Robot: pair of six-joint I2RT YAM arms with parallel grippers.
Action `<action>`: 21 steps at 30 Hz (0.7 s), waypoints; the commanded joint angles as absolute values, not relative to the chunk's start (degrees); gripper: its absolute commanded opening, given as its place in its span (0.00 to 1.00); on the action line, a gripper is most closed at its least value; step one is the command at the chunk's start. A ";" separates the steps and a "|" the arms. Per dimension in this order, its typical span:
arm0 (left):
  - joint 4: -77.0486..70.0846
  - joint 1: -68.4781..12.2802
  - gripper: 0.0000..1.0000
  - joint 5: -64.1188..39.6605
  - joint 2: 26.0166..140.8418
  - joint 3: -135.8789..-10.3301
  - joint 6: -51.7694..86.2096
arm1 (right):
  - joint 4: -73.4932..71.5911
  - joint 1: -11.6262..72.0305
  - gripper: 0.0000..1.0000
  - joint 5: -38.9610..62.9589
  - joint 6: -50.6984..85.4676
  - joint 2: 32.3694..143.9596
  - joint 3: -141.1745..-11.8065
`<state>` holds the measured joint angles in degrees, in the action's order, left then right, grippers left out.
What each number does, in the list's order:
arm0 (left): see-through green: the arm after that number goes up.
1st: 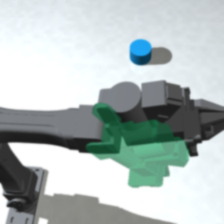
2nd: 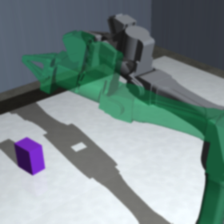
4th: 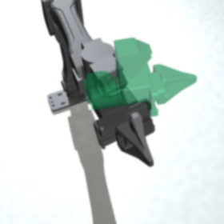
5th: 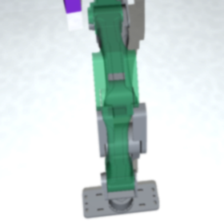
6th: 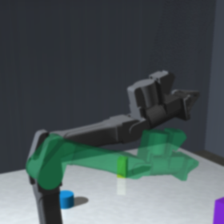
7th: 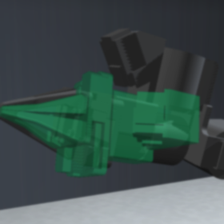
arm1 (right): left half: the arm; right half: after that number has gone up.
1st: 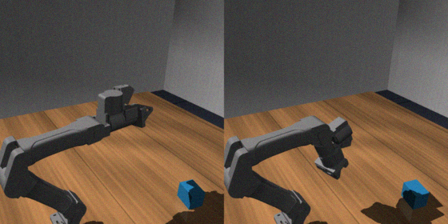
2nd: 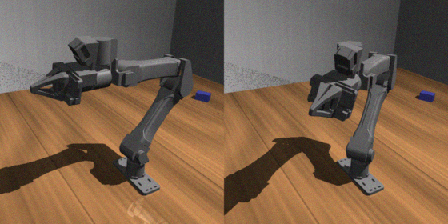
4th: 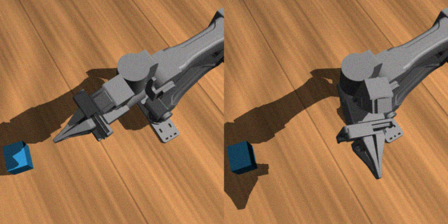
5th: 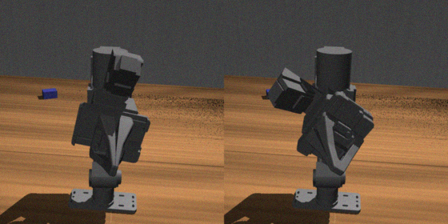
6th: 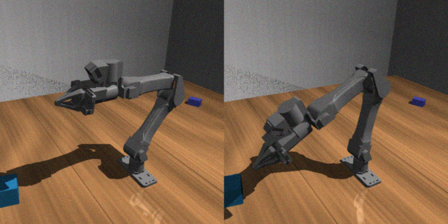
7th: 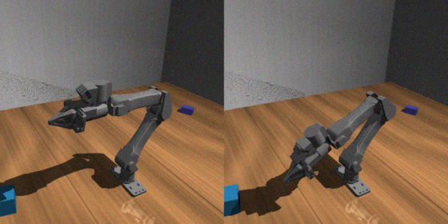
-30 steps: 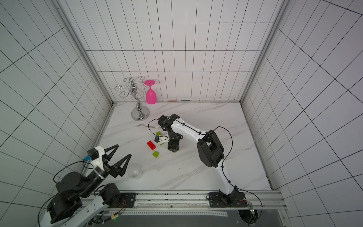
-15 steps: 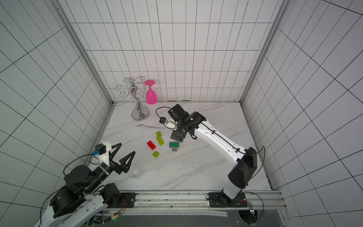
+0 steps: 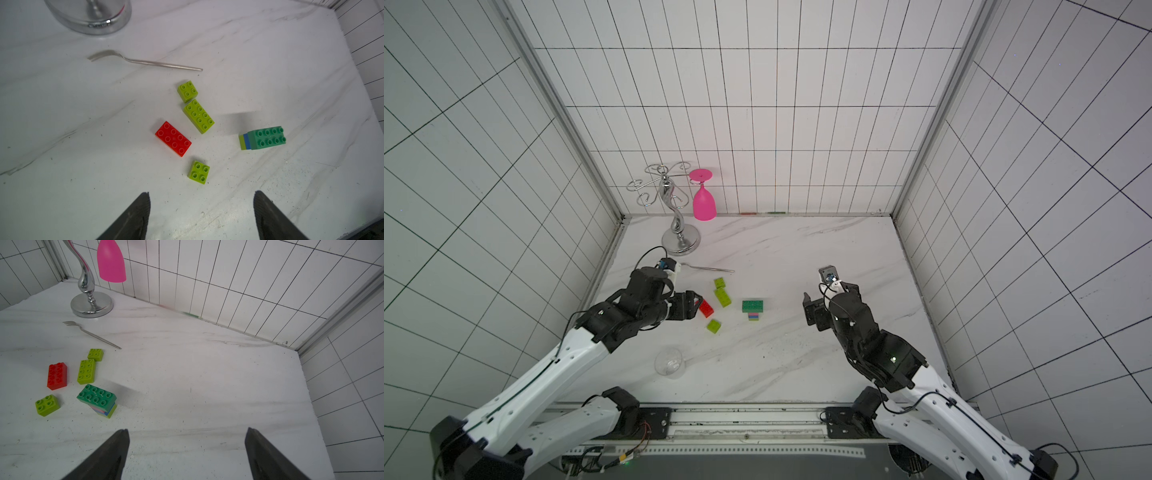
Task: Assemble a spoon with lego
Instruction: Pick up the lego brick from the center of the board.
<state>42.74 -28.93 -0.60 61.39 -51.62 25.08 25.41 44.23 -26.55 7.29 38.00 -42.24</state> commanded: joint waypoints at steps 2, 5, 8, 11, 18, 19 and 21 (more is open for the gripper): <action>43.87 -27.97 0.71 -3.18 73.87 -56.80 28.87 | 14.93 43.75 0.87 -25.92 15.15 35.45 -33.56; 42.75 -27.96 0.65 -1.48 82.55 -59.67 30.42 | 13.02 43.73 0.86 -26.26 15.16 35.99 -30.32; 42.50 -27.86 0.63 3.33 88.92 -62.11 31.04 | 12.74 43.68 0.85 -25.78 16.32 36.84 -28.78; 43.97 -27.73 0.62 8.15 92.97 -64.31 31.27 | 11.17 43.70 0.85 -23.40 16.78 37.22 -27.77; 40.54 -25.05 0.60 5.25 98.52 -62.85 33.42 | 12.66 43.73 0.83 -22.14 17.39 37.18 -28.31; 39.98 -24.97 0.59 4.56 99.30 -62.83 33.68 | 12.59 43.68 0.83 -21.97 17.53 37.09 -28.30; 39.20 -24.96 0.57 3.75 100.41 -63.02 34.33 | 12.48 43.68 0.83 -21.43 17.58 37.34 -28.28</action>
<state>41.82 -24.97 5.21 98.80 -62.76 32.75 13.82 44.21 -22.39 16.56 37.56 -29.02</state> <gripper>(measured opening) 0.573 0.830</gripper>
